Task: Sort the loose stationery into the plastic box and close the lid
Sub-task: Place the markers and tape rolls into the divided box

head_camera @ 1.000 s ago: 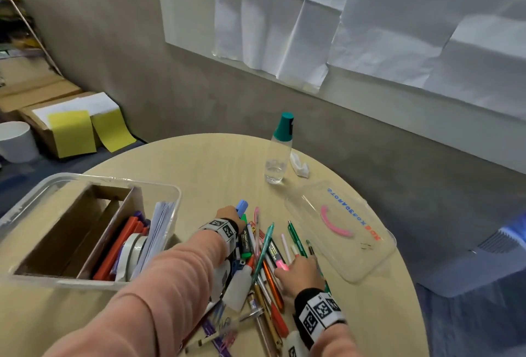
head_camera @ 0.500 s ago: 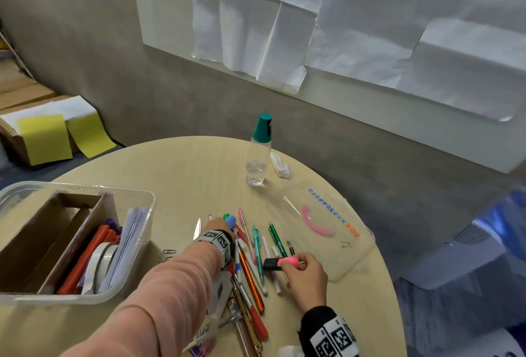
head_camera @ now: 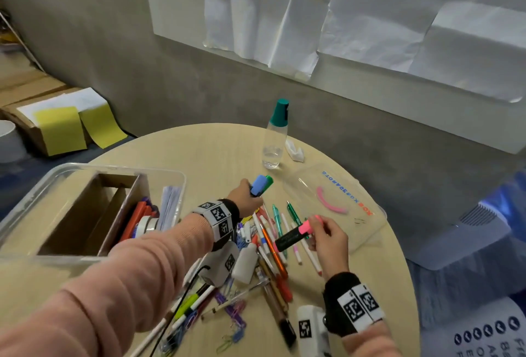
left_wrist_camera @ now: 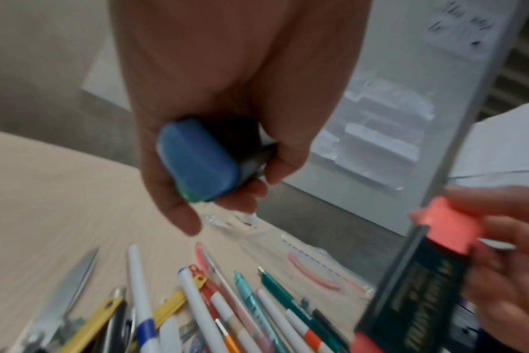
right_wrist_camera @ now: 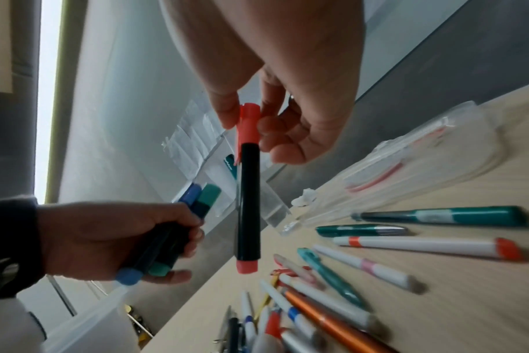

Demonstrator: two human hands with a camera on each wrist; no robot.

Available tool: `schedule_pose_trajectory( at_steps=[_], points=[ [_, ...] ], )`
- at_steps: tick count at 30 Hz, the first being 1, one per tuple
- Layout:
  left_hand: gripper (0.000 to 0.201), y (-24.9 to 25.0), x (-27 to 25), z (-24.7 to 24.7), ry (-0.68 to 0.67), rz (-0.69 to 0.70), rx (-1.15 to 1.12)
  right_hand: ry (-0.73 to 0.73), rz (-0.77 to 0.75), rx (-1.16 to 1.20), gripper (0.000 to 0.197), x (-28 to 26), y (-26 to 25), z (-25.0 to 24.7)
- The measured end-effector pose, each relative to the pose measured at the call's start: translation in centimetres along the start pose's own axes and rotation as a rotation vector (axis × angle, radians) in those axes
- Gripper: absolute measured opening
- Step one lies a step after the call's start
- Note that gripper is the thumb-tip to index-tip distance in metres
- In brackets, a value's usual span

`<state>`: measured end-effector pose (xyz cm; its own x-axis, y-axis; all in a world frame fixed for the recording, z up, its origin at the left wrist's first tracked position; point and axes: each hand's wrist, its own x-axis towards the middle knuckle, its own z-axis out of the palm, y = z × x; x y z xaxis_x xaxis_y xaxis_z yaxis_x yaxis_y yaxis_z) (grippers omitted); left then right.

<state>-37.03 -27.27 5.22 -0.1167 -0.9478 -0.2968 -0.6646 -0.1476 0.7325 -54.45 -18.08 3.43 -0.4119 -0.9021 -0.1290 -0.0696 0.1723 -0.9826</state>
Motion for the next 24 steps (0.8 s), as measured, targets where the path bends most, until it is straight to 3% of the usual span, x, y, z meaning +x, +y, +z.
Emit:
schedule_pose_trajectory(
  at_steps=[5, 10, 15, 17, 21, 24],
  points=[
    [0.027, 1.3, -4.2, -2.9, -0.18, 0.282, 0.178, -0.085, -0.024, 0.078, 0.009, -1.7, -2.6, 3.6],
    [0.03, 0.3, -7.2, -5.6, -0.185, 0.444, 0.203, -0.167, -0.014, 0.175, 0.017, -4.4, -5.7, 6.7],
    [0.062, -1.4, -9.3, -9.2, -0.162, 0.558, 0.194, -0.266, -0.016, 0.207, 0.019, -6.5, -7.8, 9.0],
    [0.07, -2.2, -10.2, -10.6, -0.197, 0.55, 0.201, -0.327, -0.031, 0.192, 0.018, -7.3, -8.2, 10.3],
    [0.04, -4.2, -11.1, -14.7, -0.179, 0.423, 0.192, -0.439, -0.097, 0.146, 0.018, -9.1, -9.0, 13.6],
    [0.022, -6.5, -11.1, -18.6, -0.16, 0.324, -0.047, -0.477, -0.156, -0.003, 0.016, -9.9, -9.2, 16.2]
  ],
)
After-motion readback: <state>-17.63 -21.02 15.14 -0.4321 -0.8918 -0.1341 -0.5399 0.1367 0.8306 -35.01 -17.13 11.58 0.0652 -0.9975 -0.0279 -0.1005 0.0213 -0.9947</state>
